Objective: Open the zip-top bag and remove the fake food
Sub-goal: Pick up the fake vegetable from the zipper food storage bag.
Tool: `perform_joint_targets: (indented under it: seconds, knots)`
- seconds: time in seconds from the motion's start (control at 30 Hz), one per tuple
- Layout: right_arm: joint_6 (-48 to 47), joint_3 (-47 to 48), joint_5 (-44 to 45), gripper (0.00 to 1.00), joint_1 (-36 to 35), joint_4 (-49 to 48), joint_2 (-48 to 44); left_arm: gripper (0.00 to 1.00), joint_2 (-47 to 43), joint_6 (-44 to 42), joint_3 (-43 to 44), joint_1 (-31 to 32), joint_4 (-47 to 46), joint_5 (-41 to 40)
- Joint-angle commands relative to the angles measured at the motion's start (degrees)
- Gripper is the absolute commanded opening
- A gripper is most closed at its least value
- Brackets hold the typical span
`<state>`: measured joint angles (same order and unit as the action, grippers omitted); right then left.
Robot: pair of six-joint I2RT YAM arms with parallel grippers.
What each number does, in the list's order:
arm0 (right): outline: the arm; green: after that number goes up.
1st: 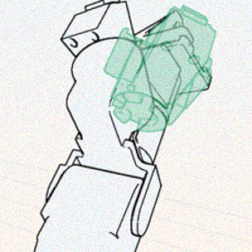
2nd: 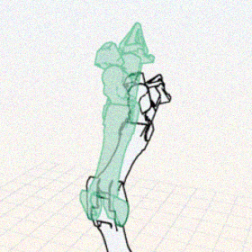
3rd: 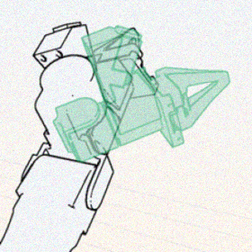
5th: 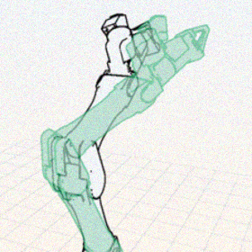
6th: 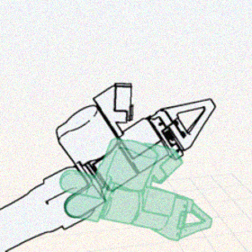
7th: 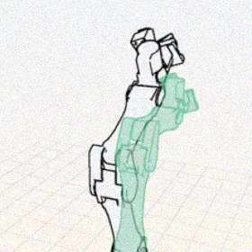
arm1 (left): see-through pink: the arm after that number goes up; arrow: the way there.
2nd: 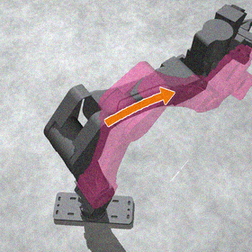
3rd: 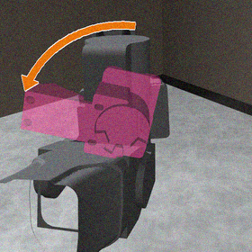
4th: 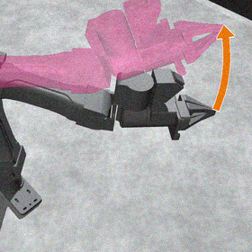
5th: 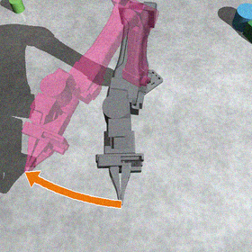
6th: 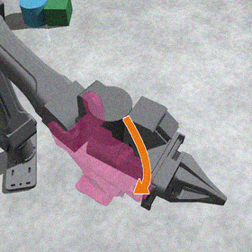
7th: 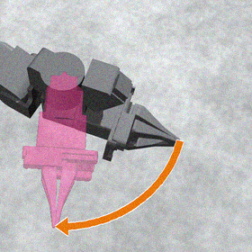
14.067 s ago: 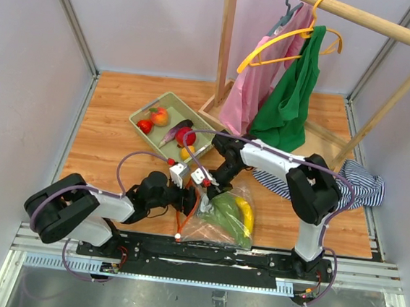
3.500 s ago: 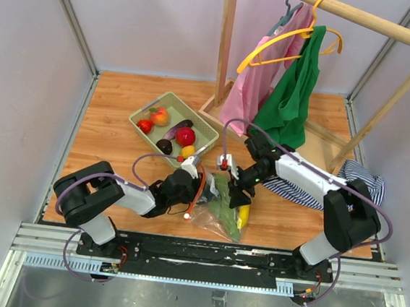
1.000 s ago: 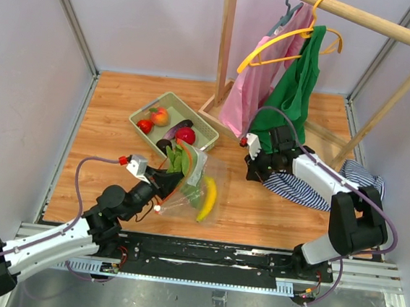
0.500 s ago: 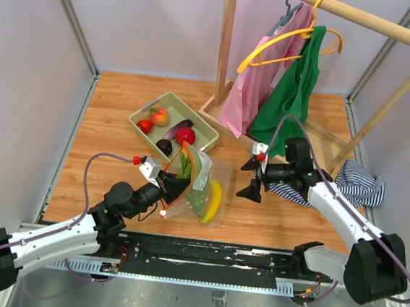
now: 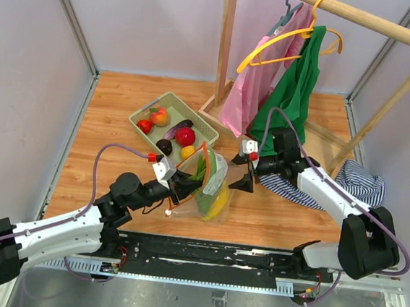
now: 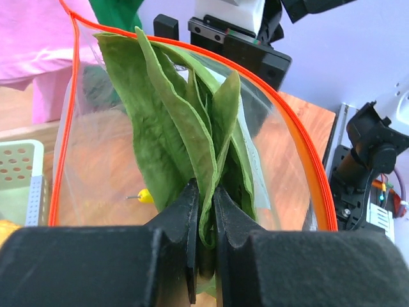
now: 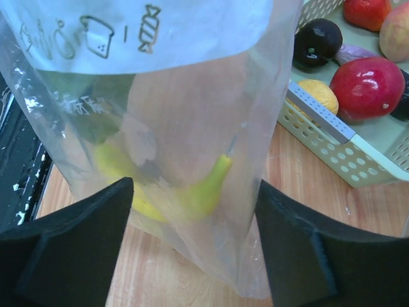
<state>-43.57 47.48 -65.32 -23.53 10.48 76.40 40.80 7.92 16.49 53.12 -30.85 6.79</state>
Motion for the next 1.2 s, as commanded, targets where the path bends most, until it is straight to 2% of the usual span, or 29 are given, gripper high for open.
perform_joint_targets:
  seconds: [0.0, 0.07, 0.1, 0.17, 0.2, 0.37, 0.5, 0.6, 0.73, 0.87, 0.93, 1.03, 1.17]
  knots:
    - [-2.49, 2.10, -2.75, 0.60, -0.64, 2.35, 1.39, 0.00, 1.18, -2.26, 2.36, 0.31, -3.79, 4.78]
    - [-2.66, 2.95, -1.95, 0.30, -0.56, 3.64, 1.81, 0.00, 1.09, -3.10, 2.57, 0.27, -3.34, 4.88]
    - [-2.61, 3.26, -0.91, 0.20, -0.54, 4.03, 1.78, 0.00, 0.79, -3.62, 2.72, 0.31, -3.07, 4.97]
    - [-1.46, 2.93, 0.30, 0.03, 0.01, 3.29, 1.42, 0.00, -0.15, -5.24, 2.68, 0.31, -2.48, 5.31]
    - [0.60, 2.44, 1.04, 0.01, 0.46, 1.69, 1.04, 0.00, -0.70, -6.52, 2.68, 0.31, -1.91, 6.00]
    - [6.49, -0.27, 5.21, 0.01, 2.33, -3.69, -0.52, 0.00, -5.09, -12.26, 2.43, 0.31, 0.79, 6.27]
    - [5.51, -0.30, 7.85, 0.01, 2.52, -2.86, -0.11, 0.00, -9.49, -14.71, 1.25, 0.31, -1.28, 3.69]
    - [4.66, 0.42, 10.31, 0.01, 2.44, -1.19, 1.21, 0.00, -11.10, -13.04, 0.67, 0.31, -4.51, 1.11]
    - [2.90, 1.15, 11.82, 0.01, 2.43, 0.71, 2.09, 0.00, -11.67, -5.66, 0.43, 0.31, -9.19, -3.32]
    - [1.23, 1.43, 12.46, 0.01, 2.48, 2.06, 1.53, 0.00, -13.18, 2.05, 1.23, 0.31, -10.07, -12.28]
    - [0.30, 1.87, 12.71, 0.01, 2.52, 3.47, 1.39, 0.00, -13.47, 6.02, 3.64, -0.38, -6.13, -16.74]
    - [-1.43, 3.02, 13.38, 0.01, 2.52, 6.02, 1.68, 0.00, -12.85, 12.74, 7.73, -3.09, 0.48, -19.03]
    - [-3.27, 4.04, 14.16, 0.01, 2.52, 8.57, 2.12, 0.00, -10.83, 23.79, 11.65, -10.95, 7.58, -16.46]
